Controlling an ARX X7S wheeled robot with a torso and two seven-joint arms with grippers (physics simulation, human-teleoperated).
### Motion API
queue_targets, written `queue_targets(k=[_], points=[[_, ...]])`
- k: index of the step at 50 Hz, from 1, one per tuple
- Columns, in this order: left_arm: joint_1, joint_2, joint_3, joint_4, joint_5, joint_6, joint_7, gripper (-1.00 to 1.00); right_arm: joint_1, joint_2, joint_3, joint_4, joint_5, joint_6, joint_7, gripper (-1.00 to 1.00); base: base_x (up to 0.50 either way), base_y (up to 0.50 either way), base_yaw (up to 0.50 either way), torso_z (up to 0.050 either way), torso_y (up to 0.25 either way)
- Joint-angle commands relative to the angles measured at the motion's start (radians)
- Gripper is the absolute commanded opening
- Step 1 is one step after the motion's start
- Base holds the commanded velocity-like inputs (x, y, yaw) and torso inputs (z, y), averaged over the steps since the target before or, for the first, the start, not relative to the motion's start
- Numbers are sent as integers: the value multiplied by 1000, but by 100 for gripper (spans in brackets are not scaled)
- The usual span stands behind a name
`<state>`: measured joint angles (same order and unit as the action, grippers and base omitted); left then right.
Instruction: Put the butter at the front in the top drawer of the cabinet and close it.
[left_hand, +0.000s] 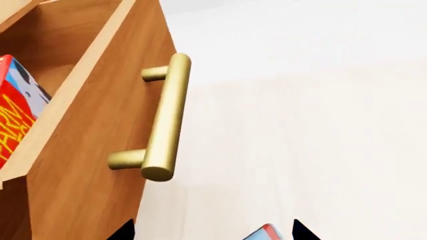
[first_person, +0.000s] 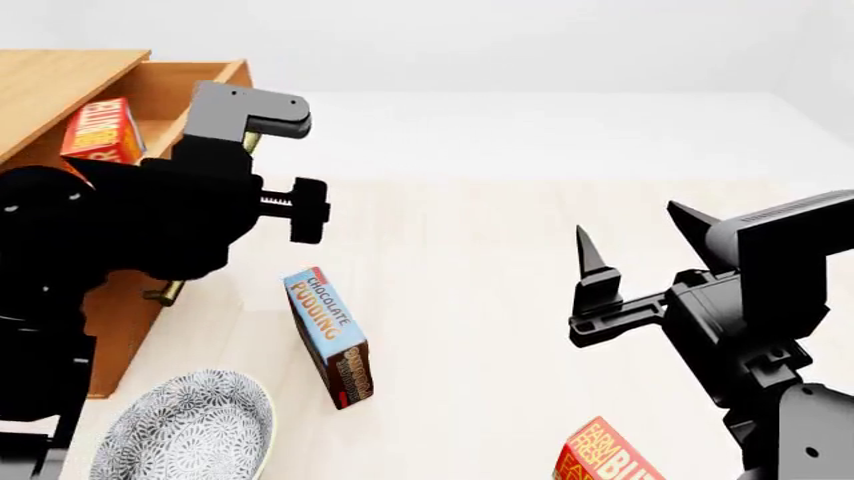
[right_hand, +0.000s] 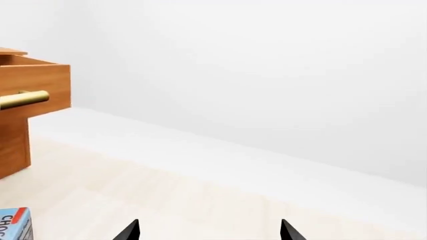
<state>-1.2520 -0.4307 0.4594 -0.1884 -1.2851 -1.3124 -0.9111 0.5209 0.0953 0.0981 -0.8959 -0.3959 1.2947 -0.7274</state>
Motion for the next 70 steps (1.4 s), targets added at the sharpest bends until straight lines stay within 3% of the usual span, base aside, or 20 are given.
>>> queue_targets(k=[1,52,70], points=[[-5,-42,-12,-16,39,15,-17,100,-4,2,4,-2,8,-2,6,100,0,0,0,0,0],[-21,-206,-13,-179,204,133,-69,100,-10,6,24,-11,44,1,25,100,0,0,0,0,0],[0,-263,-31,-172,247,141,-179,100,-15,9,26,-19,56,4,32,100,0,0,0,0,1]])
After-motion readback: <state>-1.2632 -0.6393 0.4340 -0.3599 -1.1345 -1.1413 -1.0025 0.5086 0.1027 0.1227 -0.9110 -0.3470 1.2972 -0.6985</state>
